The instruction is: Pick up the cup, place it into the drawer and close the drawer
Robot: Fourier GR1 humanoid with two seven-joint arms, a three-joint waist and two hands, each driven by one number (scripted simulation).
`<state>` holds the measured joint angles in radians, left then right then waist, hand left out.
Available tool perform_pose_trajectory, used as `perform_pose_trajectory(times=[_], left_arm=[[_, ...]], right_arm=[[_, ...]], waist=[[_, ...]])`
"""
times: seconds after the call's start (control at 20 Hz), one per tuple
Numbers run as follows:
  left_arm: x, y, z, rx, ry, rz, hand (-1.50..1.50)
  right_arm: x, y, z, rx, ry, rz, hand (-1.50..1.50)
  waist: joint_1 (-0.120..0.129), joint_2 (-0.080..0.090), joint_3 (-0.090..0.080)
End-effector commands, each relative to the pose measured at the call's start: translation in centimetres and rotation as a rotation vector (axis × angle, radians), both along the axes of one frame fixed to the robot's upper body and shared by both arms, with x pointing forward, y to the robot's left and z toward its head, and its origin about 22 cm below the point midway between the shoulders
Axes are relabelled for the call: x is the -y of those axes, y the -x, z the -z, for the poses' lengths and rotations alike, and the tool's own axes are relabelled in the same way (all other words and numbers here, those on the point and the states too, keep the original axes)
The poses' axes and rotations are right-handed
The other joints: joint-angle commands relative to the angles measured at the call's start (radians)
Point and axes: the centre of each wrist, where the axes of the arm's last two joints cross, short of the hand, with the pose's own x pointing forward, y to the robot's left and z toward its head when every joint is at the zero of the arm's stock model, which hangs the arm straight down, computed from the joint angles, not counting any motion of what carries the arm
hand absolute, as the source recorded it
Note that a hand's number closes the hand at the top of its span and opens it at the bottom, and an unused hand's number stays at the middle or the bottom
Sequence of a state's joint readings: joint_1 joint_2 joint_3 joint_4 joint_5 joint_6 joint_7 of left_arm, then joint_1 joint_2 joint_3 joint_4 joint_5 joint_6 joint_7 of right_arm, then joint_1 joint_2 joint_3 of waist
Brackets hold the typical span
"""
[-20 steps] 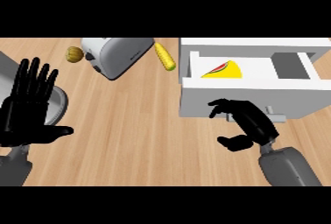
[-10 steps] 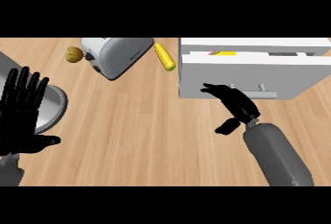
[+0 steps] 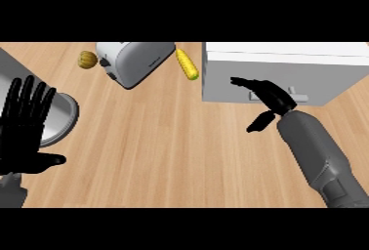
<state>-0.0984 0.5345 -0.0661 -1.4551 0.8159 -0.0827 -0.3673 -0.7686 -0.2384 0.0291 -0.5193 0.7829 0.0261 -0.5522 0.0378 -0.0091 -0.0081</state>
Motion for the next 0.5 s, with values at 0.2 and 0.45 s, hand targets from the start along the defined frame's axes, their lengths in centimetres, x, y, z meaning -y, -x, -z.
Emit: perform_pose_trajectory(times=[0.2,0.45], left_arm=[[0.2,-0.5,1.1,-0.003,-0.002,0.049,-1.5],[0.8,-0.6,0.6,0.014,-0.013,0.058,-1.5]], right_arm=[[3.0,-2.6,-3.3,-0.043,0.003,0.099,-1.5],[5.0,-2.8,-4.1,-0.059,-0.003,0.117,-1.5]], waist=[[0.034,0.041,0.011],[0.05,0.048,0.012]])
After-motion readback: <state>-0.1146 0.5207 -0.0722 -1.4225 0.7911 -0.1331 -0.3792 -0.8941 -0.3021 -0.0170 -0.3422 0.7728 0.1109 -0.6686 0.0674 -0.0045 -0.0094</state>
